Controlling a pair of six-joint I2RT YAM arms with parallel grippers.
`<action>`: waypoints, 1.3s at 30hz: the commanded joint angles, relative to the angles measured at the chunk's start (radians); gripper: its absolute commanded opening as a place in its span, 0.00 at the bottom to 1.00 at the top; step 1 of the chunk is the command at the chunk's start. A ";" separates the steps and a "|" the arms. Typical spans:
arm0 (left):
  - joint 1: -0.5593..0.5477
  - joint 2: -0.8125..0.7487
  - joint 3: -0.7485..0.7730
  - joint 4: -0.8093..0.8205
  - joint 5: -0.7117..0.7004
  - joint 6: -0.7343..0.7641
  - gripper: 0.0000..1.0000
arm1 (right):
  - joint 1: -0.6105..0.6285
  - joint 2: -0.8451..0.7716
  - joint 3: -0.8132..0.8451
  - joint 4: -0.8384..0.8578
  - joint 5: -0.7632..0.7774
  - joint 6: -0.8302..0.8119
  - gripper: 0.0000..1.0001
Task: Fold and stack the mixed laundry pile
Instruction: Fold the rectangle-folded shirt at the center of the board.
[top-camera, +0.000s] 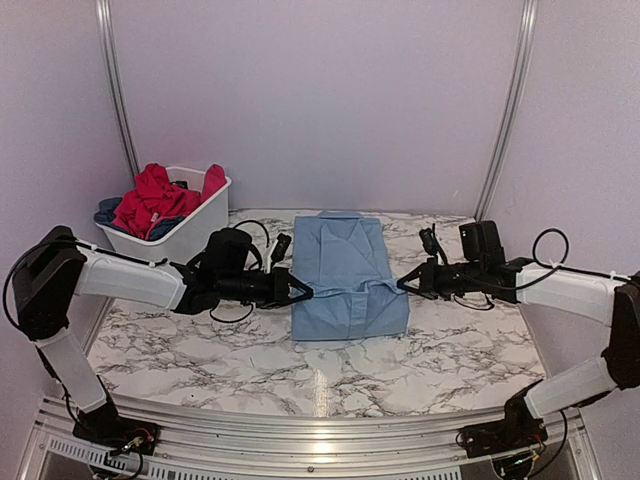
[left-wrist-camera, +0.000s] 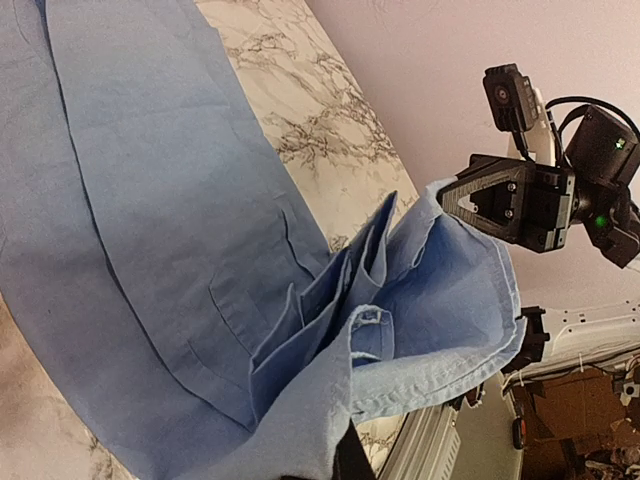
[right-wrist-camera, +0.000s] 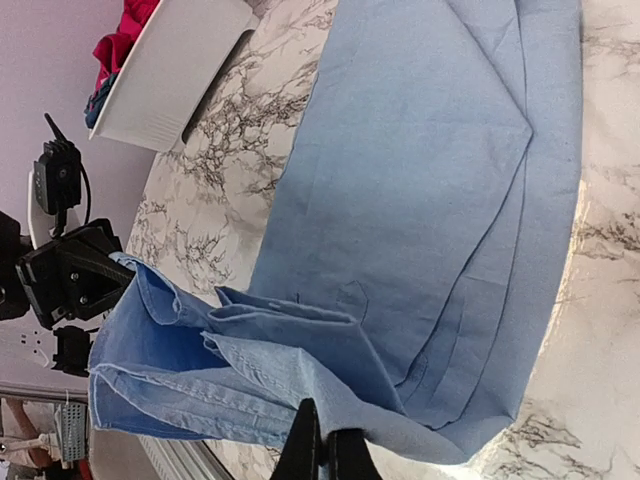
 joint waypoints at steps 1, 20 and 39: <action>0.073 0.118 0.144 -0.018 0.048 0.029 0.00 | -0.068 0.150 0.147 0.076 -0.031 -0.090 0.00; 0.216 0.581 0.520 -0.033 0.047 -0.023 0.13 | -0.140 0.687 0.403 0.235 0.000 -0.130 0.06; 0.118 0.103 0.232 -0.022 0.083 0.034 0.99 | -0.057 0.309 0.292 0.238 -0.282 0.028 0.99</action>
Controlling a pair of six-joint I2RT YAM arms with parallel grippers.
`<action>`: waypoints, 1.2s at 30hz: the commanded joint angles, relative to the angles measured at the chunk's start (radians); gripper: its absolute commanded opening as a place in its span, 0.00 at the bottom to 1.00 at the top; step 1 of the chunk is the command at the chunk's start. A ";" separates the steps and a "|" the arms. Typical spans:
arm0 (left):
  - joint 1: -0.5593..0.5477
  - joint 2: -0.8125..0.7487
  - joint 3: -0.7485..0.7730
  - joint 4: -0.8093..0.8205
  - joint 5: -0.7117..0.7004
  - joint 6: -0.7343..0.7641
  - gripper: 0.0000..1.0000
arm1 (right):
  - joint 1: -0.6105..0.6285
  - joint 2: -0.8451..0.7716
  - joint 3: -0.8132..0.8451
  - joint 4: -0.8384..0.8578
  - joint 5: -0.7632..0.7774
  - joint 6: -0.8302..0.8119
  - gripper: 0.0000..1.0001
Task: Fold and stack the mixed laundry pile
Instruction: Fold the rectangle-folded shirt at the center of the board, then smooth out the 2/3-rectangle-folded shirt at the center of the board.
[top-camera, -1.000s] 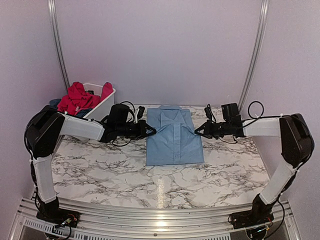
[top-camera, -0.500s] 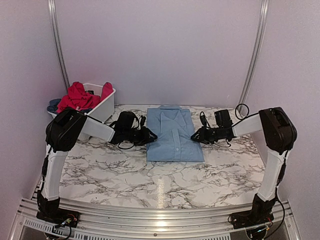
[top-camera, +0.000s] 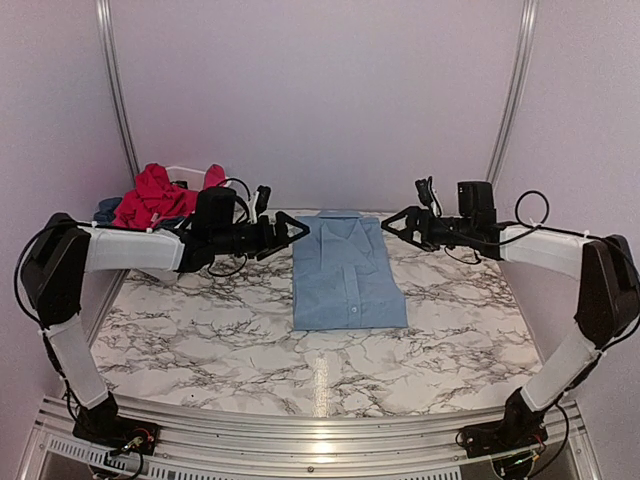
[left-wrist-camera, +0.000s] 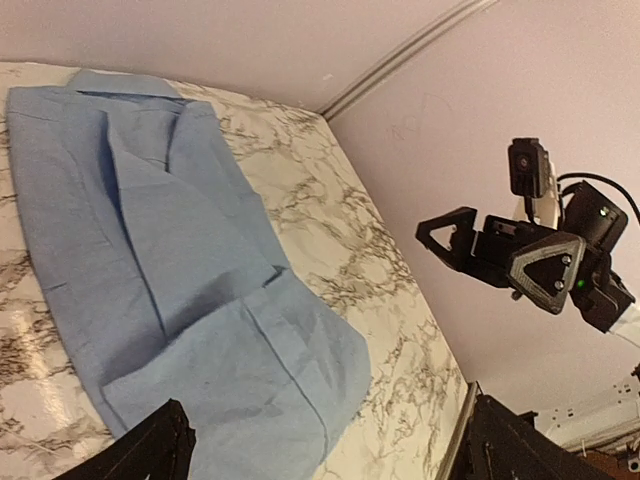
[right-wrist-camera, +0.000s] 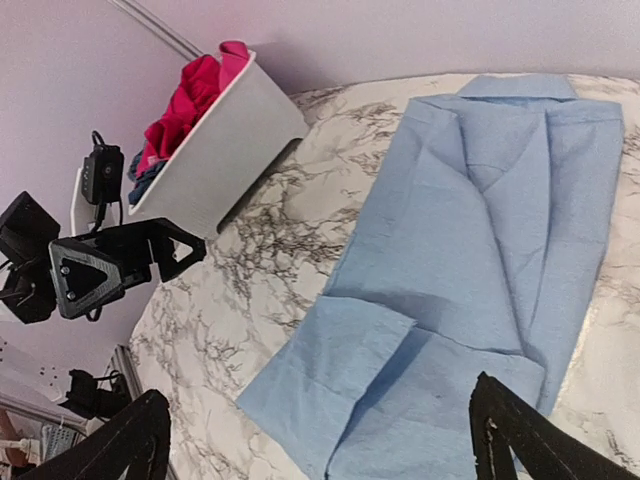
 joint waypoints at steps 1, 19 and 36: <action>-0.141 -0.055 -0.087 0.095 0.109 -0.016 0.99 | 0.105 -0.059 -0.138 0.173 -0.180 0.190 0.98; -0.257 0.217 -0.137 0.646 0.178 -0.355 0.99 | 0.191 0.101 -0.439 0.874 -0.276 0.588 0.99; -0.127 0.476 -0.190 0.794 0.055 -0.578 0.99 | 0.088 0.433 -0.454 1.083 -0.246 0.674 0.98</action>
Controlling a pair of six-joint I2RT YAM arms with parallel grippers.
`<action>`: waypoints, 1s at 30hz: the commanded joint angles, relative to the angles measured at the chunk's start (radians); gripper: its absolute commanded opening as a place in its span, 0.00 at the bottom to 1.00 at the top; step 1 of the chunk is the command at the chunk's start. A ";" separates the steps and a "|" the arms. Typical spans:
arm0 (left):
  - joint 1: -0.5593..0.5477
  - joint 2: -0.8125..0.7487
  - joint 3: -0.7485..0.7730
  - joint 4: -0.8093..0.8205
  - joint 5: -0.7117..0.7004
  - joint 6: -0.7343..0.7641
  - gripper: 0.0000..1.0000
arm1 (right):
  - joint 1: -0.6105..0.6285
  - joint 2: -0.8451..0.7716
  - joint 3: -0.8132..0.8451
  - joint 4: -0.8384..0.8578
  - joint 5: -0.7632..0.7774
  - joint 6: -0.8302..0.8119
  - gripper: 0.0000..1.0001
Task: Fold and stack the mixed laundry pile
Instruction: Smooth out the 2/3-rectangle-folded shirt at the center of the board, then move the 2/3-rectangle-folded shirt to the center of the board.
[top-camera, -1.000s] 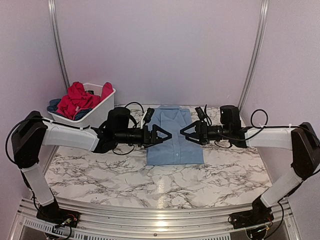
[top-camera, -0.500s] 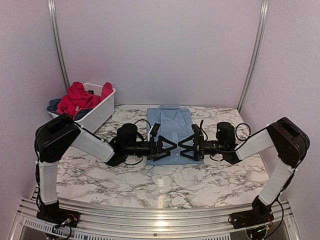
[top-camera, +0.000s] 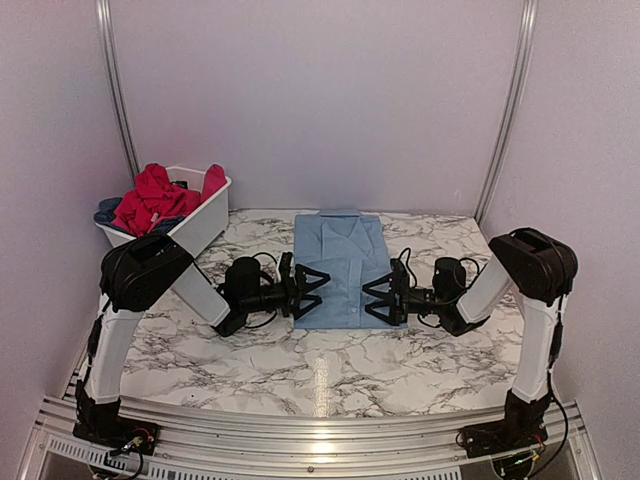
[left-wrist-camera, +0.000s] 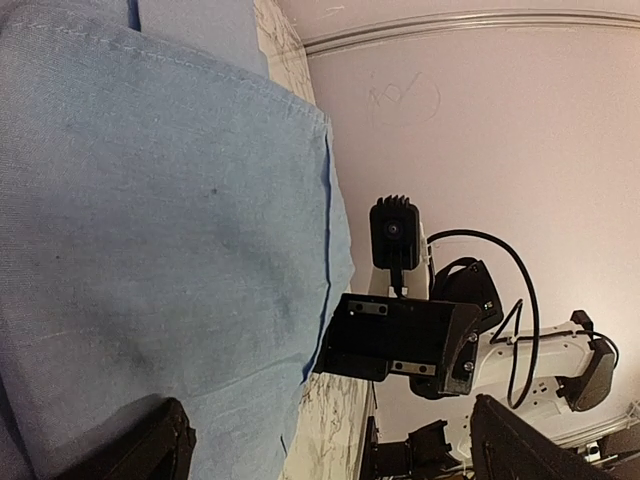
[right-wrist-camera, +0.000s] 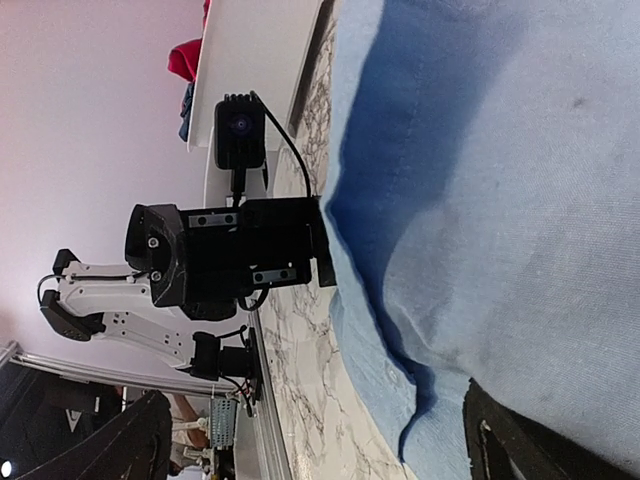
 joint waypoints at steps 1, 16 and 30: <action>0.006 0.003 -0.066 -0.024 -0.038 -0.007 0.99 | 0.000 -0.033 -0.019 -0.033 0.031 -0.028 0.98; -0.031 -0.103 0.188 -0.259 0.005 0.105 0.99 | 0.005 -0.146 0.226 -0.239 -0.017 -0.097 0.98; 0.009 0.111 0.273 -0.361 -0.095 0.064 0.99 | -0.022 0.098 0.342 -0.359 0.014 -0.240 0.98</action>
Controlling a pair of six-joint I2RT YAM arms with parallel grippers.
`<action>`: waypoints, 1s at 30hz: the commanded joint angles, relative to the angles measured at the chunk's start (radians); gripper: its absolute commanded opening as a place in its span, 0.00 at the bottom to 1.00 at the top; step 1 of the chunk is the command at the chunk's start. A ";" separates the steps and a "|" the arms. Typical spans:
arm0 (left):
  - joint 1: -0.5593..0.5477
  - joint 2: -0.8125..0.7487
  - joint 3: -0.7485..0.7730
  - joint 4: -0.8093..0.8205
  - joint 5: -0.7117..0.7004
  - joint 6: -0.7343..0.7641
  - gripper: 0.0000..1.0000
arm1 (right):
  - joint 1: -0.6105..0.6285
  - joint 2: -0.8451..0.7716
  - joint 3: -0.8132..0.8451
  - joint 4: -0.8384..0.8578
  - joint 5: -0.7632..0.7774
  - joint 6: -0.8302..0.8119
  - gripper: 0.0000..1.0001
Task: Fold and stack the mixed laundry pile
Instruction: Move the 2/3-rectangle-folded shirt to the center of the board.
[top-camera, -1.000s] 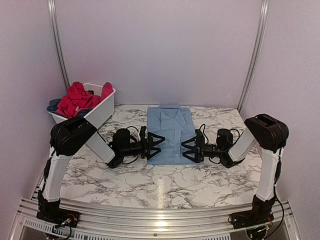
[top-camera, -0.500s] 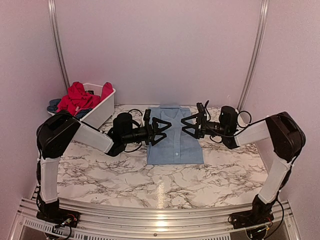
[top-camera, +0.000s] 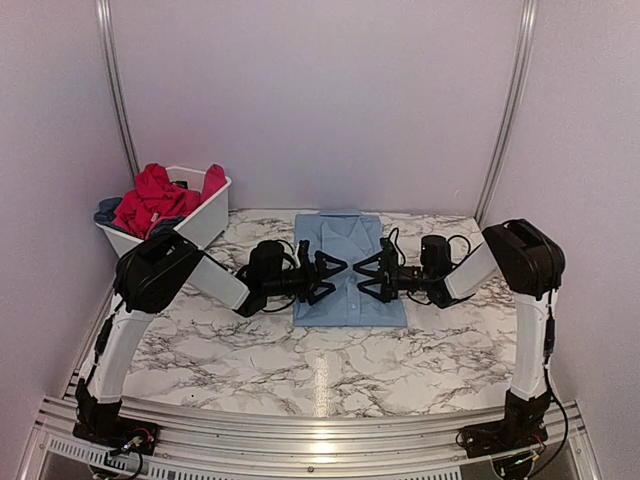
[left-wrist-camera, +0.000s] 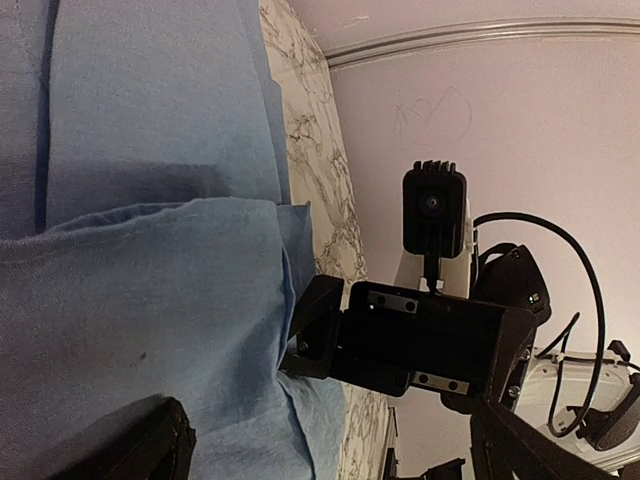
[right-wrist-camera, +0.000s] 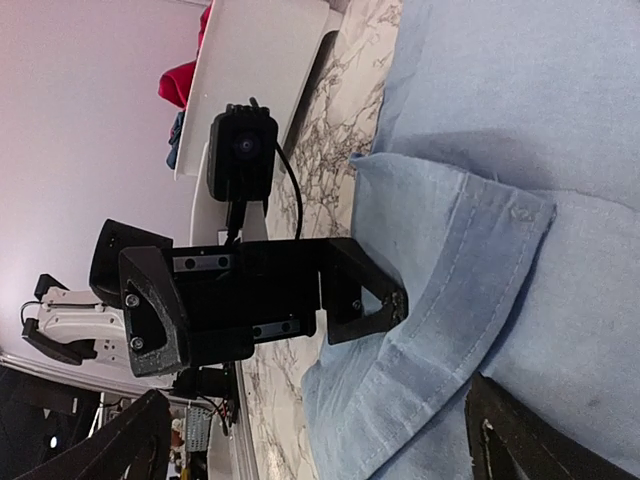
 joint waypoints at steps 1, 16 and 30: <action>0.017 0.002 -0.046 -0.117 -0.073 0.018 0.99 | 0.003 0.000 0.047 -0.165 0.045 -0.162 0.98; 0.029 -0.341 -0.490 -0.127 -0.129 0.124 0.99 | 0.170 -0.207 -0.231 -0.067 0.175 -0.106 0.98; 0.043 -0.882 -0.784 -0.477 -0.216 0.463 0.98 | 0.214 -0.766 -0.286 -0.830 0.462 -0.494 0.84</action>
